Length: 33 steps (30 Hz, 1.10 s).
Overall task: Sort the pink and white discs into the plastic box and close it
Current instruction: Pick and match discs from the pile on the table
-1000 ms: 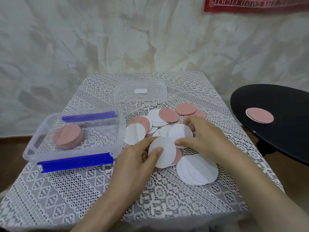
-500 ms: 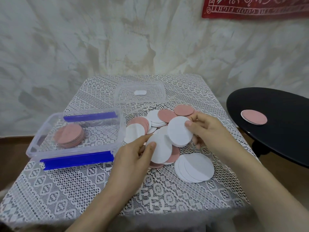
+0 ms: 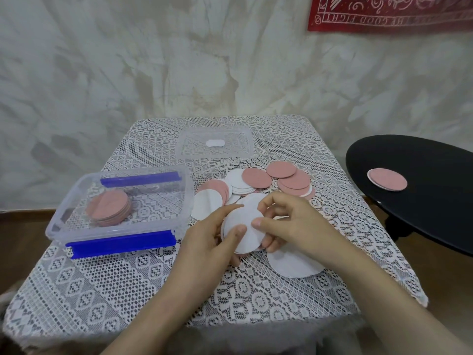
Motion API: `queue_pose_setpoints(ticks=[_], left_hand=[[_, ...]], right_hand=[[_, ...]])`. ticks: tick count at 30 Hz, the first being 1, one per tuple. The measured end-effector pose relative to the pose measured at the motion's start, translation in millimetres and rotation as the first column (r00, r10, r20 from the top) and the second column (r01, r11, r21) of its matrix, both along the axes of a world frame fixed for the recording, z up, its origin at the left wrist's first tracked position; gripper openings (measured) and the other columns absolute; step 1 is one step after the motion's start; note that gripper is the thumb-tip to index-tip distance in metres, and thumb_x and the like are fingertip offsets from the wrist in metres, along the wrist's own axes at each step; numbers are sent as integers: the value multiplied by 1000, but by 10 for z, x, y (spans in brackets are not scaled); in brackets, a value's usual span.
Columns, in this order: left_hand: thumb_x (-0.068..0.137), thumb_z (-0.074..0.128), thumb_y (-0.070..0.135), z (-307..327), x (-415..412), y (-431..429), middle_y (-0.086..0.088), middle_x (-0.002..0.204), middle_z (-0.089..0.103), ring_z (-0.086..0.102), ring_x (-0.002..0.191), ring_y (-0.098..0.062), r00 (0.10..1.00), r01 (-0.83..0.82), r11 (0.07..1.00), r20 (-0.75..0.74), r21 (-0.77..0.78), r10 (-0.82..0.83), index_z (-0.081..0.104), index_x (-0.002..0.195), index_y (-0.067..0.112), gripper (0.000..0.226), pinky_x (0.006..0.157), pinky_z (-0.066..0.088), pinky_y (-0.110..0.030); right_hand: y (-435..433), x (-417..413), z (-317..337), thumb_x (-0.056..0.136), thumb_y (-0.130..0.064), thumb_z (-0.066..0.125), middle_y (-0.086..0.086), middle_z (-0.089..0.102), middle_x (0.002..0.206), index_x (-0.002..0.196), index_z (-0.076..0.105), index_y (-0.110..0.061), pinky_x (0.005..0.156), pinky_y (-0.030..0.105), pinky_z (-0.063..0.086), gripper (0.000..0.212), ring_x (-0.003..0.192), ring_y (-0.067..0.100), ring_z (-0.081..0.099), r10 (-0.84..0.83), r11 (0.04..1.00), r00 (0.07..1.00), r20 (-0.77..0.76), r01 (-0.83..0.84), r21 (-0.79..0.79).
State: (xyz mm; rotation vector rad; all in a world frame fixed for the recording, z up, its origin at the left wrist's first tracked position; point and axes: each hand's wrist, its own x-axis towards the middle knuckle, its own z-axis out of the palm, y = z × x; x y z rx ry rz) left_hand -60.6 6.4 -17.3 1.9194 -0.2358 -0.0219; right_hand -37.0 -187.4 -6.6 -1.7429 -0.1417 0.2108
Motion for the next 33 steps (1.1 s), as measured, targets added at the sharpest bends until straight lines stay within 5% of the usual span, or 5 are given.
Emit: queue_pose_setpoints(ticks=[5,11,18,25,33], left_hand=[[99,59,26,-6,9,34,2,80,74,68,58,-15,1000,-2,1000,2,27,2,64,121,38,26,59,57,-33],[100,57,22,4,25,56,3,76,72,67,56,-14,999,-38,999,-35,-18,37,64,121,38,27,63,61,-37],[99,59,21,24,30,55,4,68,68,71,60,-19,997,-60,998,-60,-35,58,62,123,44,33,65,61,-45],[99,57,19,61,25,34,0,92,68,67,53,-11,997,-44,998,-69,-42,41,61,121,46,35,65,62,-41],[100,56,26,26,24,78,7,56,65,61,49,-14,999,-28,999,-28,16,29,58,120,52,33,51,50,-24]], right_hand=[[-36,81,-44,94,-13,71,15,67,71,92,64,-11,57,44,49,7,61,35,64,9,997,1000,27,-7,-76],[-201,252,-77,92,-34,71,-5,68,78,92,72,-31,69,33,48,3,62,6,56,-131,886,966,225,216,-411],[-276,343,-45,85,-59,69,-12,54,89,129,60,-34,62,29,35,52,78,4,53,-73,677,988,140,152,-720],[-240,363,-26,78,-52,77,-14,54,98,104,54,-33,66,32,38,40,87,13,56,-98,686,985,139,168,-708],[-331,393,-113,95,-37,66,5,63,76,85,59,-20,63,34,41,21,62,15,53,-70,894,991,111,112,-434]])
